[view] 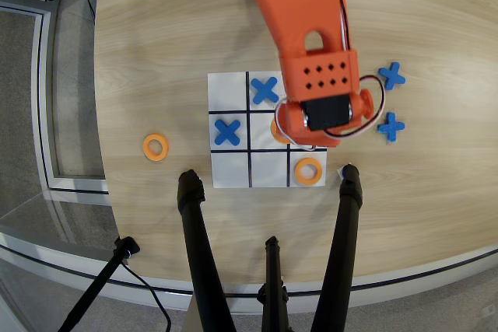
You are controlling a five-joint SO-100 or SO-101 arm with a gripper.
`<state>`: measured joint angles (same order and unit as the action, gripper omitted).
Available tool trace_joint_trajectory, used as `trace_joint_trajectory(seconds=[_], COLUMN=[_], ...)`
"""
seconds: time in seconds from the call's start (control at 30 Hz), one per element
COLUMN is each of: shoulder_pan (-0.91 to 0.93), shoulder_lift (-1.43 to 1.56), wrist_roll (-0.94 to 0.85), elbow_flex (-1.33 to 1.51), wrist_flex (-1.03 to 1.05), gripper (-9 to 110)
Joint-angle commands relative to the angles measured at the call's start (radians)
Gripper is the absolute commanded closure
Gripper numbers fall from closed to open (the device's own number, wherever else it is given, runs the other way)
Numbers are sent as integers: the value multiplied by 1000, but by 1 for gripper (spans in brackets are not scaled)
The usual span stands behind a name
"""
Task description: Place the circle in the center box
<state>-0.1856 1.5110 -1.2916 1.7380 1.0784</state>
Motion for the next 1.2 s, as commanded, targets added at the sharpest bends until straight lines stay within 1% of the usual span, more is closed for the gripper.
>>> trace_joint_trajectory(seconds=[0.0, 0.4, 1.17], shoulder_pan=[26, 106, 121], shoulder_lift=[-58, -190, -290], wrist_roll=[3, -11, -8], elbow_flex=[-83, -137, -179], wrist_flex=[-14, -46, -60], gripper=[102, 102, 102])
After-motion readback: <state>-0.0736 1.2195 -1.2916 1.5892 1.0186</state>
